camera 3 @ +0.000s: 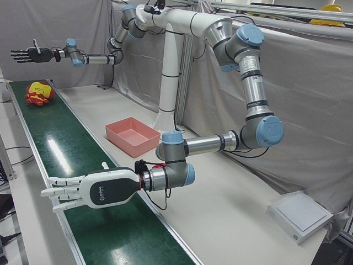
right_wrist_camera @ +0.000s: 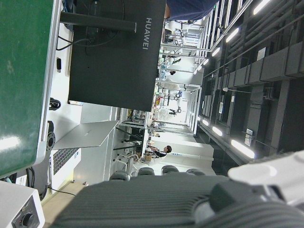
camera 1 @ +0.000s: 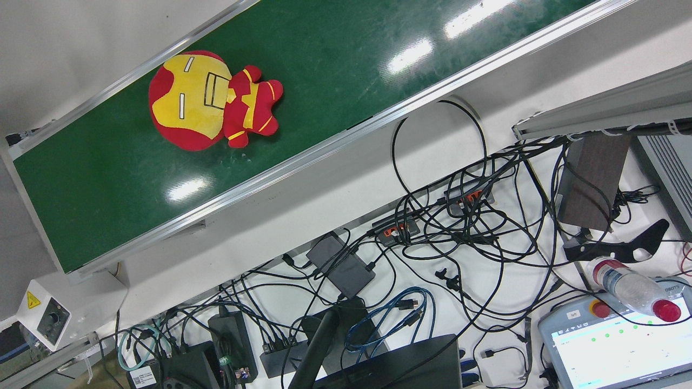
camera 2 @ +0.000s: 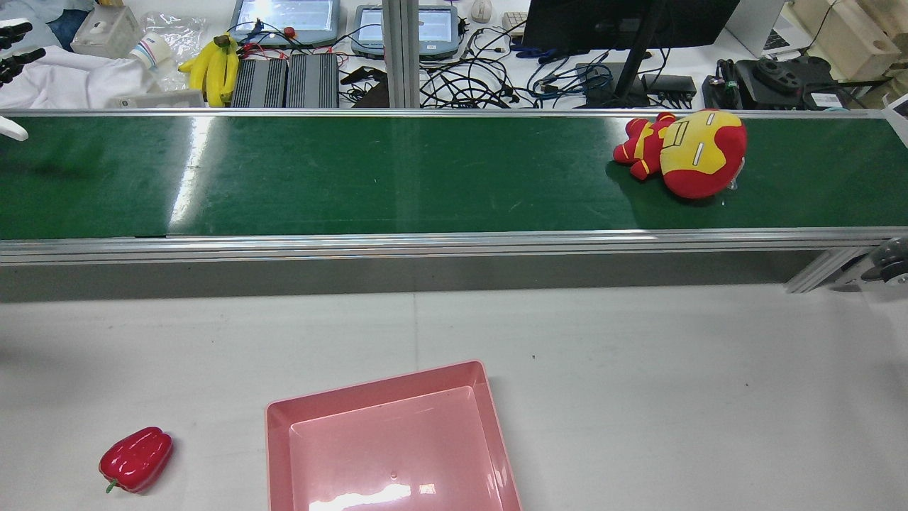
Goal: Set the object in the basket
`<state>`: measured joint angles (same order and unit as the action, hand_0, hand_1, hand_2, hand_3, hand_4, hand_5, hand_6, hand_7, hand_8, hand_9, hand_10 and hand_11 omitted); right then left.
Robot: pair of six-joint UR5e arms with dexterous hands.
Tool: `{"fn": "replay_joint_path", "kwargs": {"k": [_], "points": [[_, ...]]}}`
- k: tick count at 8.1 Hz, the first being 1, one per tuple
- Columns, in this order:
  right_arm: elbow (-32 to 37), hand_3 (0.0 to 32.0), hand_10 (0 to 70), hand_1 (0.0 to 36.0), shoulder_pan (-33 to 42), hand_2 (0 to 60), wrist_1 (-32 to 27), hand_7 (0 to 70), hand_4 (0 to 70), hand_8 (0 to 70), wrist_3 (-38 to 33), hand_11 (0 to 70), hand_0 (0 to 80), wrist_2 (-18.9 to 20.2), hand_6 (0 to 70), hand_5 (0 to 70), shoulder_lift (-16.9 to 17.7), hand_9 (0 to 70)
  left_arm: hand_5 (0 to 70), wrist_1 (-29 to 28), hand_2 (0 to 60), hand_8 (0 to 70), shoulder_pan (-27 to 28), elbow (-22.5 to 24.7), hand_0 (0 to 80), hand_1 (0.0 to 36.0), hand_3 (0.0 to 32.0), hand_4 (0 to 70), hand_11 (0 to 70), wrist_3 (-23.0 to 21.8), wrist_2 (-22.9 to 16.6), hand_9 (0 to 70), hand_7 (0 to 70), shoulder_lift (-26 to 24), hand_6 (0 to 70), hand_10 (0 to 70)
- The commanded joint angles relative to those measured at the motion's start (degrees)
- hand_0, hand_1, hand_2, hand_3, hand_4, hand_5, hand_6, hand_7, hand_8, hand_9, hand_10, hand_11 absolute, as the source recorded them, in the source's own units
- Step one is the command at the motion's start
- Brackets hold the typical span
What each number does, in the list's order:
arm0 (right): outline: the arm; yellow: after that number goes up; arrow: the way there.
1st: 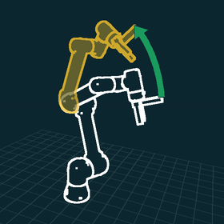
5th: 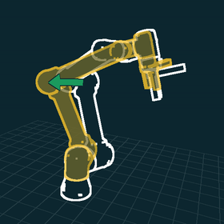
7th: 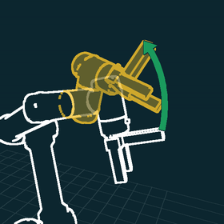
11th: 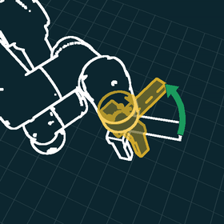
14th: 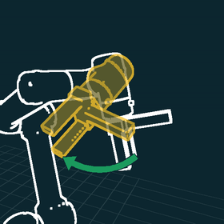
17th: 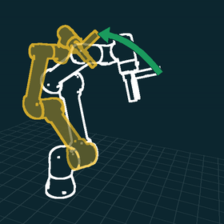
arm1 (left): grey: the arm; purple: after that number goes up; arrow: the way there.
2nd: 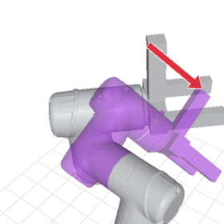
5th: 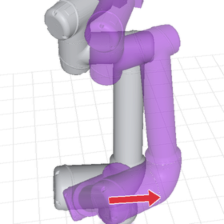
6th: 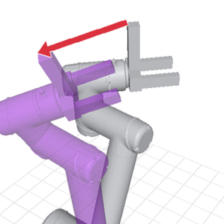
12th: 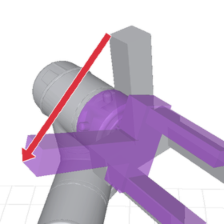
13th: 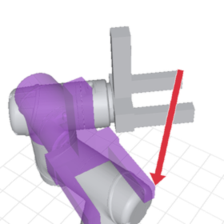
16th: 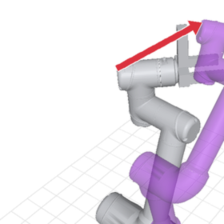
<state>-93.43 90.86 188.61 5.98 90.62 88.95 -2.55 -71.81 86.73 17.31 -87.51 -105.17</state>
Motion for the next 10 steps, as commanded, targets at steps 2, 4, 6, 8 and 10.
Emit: {"fn": "replay_joint_path", "kwargs": {"k": [2,4,6,8,10], "points": [[0.0,0.0,0.0,0.0,0.0,0.0,0.0,0.0,0.0,0.0,0.0,0.0,0.0,0.0,0.0,0.0,0.0,0.0,18.8,0.0,0.0,8.5,0.4,0.3,80.0,19.4,0.0,6.2,0.0,0.0,-0.1,13.6,3.2,0.1,3.8,0.0],[0.0,0.0,0.0,0.0,0.0,0.0,0.0,0.0,0.0,0.0,0.0,0.0,0.0,0.0,0.0,0.0,0.0,0.0,18.9,0.0,0.0,8.7,0.4,0.3,80.0,19.5,0.0,7.2,0.0,0.0,-0.1,13.9,3.4,0.1,3.8,0.0],[0.0,0.0,0.0,0.0,0.0,0.0,0.0,0.0,0.0,0.0,0.0,0.0,0.0,0.0,0.0,0.0,0.0,0.0,19.4,0.0,0.0,8.8,0.4,0.5,78.8,21.0,0.0,8.3,0.0,0.0,-0.6,14.0,3.5,0.1,3.9,0.0],[0.0,0.0,0.0,0.0,0.0,0.0,0.0,0.0,0.0,0.0,0.0,0.0,0.0,0.0,0.0,0.0,0.0,0.0,19.8,0.0,0.0,9.1,0.5,0.5,73.8,21.8,0.0,9.1,0.0,0.0,-0.6,14.5,3.5,0.1,4.0,0.0],[0.0,0.0,0.0,0.0,0.0,0.0,0.0,0.0,0.0,0.0,0.0,0.0,0.0,0.0,0.0,0.0,0.0,0.0,19.9,0.0,0.0,9.1,0.5,0.5,72.2,22.0,0.0,9.0,0.0,0.0,-0.6,14.5,3.6,0.1,4.0,0.0]]}}
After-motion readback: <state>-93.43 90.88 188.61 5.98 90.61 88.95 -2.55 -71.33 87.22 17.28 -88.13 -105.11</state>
